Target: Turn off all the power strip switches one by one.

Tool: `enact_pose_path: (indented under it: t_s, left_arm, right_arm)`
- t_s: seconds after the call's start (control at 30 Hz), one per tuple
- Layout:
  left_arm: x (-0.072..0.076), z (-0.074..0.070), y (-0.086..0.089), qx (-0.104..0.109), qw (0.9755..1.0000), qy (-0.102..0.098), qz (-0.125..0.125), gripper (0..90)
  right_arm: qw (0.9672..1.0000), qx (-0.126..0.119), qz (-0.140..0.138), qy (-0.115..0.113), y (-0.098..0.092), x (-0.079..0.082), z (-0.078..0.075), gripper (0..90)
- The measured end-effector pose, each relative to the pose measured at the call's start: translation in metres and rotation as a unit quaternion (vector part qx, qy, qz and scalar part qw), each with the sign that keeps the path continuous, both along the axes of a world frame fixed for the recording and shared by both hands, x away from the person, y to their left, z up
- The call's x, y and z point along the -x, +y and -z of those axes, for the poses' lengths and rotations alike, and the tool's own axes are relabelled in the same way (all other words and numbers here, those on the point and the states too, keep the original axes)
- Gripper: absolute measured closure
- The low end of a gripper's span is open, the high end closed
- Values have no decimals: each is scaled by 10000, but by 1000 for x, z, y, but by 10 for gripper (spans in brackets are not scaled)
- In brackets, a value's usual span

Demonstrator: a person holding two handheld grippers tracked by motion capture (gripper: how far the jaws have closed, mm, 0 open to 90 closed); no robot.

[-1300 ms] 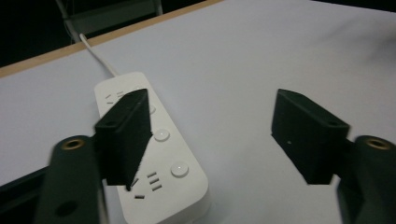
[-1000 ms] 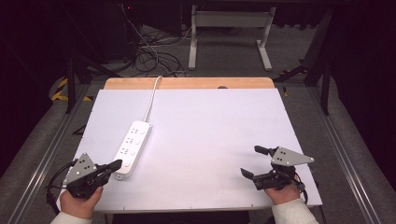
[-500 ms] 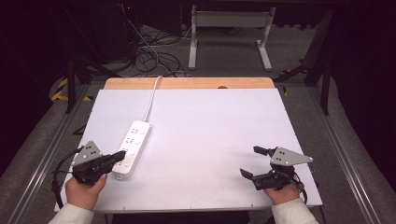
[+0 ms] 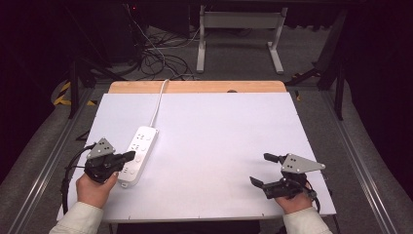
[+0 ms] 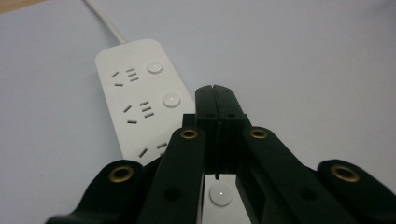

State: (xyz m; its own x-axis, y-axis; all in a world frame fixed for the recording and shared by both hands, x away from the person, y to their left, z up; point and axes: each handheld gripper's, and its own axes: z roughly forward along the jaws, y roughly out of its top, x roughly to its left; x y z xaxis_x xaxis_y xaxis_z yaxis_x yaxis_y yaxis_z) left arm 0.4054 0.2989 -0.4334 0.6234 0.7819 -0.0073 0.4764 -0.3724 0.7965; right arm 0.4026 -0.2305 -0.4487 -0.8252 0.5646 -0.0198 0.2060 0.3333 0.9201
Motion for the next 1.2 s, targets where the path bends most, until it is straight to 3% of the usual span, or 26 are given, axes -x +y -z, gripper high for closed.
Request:
enact_pose_path:
  t_s: [0.33, 0.4, 0.5, 0.53, 0.6, 0.83, 1.2]
  left_arm:
    - [-4, 3, -1, -358, 9984, 448, 27, 900]
    - [-4, 3, -1, -362, 9974, 613, 56, 900]
    - [-4, 4, -1, -419, 9967, 687, 67, 900]
    - [-6, 5, -2, -488, 9952, 838, 118, 900]
    - [-6, 6, -3, -581, 9937, 947, 138, 900]
    - [-5, 8, -6, -869, 9899, 1096, 218, 900]
    - [-6, 11, -7, -944, 9883, 1176, 251, 900]
  right_arm:
    - [10000, 18, -23, -22, 1, 0, 0, 84]
    - [10000, 6, -32, -11, 0, 0, 0, 85]
    - [10000, 11, -14, 10, 0, 0, 0, 84]
    - [10000, 4, -30, 10, 1, -1, 0, 85]
    - [10000, 14, -41, -4, 1, -1, 0, 85]
    - [10000, 13, -36, -23, 1, 0, 0, 87]
    - [10000, 7, -37, -24, 1, 0, 0, 87]
